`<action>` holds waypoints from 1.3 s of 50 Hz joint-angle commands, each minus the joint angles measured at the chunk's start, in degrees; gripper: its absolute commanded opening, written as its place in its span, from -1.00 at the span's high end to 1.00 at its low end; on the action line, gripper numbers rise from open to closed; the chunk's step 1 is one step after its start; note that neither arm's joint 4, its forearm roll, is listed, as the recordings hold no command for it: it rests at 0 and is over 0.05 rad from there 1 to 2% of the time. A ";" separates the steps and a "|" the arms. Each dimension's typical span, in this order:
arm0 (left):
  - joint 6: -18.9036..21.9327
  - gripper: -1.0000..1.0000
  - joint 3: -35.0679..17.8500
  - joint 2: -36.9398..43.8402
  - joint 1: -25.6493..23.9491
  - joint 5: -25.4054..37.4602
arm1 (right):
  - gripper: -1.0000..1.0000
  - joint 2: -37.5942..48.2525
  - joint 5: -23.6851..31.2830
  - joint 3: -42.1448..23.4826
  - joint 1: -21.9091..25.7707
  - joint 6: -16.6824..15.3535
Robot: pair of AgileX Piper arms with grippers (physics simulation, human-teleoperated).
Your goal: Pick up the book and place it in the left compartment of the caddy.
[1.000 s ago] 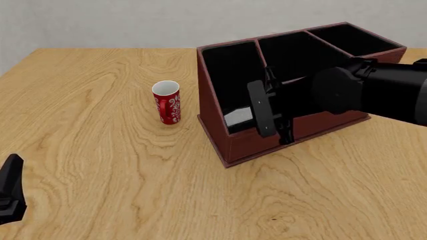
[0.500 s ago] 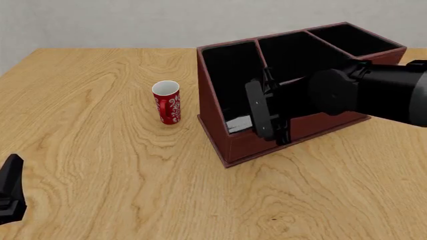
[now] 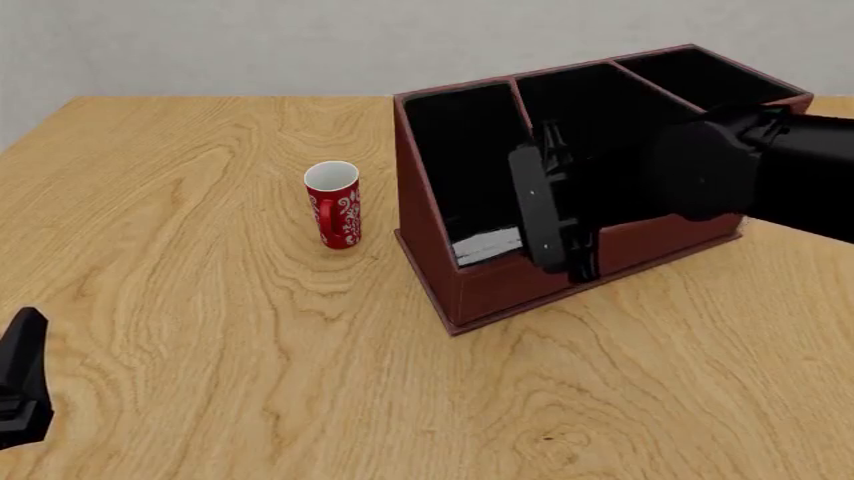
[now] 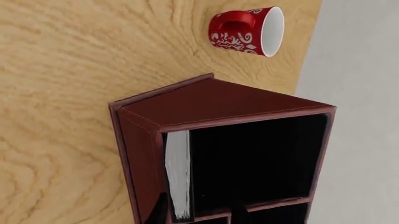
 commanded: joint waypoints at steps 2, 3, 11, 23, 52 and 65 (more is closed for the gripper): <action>-0.22 -1.00 -0.01 0.00 -0.92 -0.33 | -1.00 -5.68 1.99 2.04 -0.71 -0.24; -0.22 -1.00 -0.01 0.00 -0.92 -0.33 | -1.00 -5.69 1.99 2.05 -0.71 -0.24; -0.23 -1.00 0.00 0.00 -1.81 -1.07 | -1.00 -11.07 2.90 5.09 0.41 1.94; 0.23 -1.00 -1.00 0.00 -4.44 -1.23 | -1.00 -20.99 4.76 8.90 1.29 4.93; 2.11 -1.00 -2.44 0.00 -9.62 -0.25 | -1.00 -38.49 10.28 10.37 -1.17 16.85; 3.96 -1.00 -2.71 0.00 -13.19 -0.15 | -1.00 -43.59 9.09 13.06 -3.69 22.93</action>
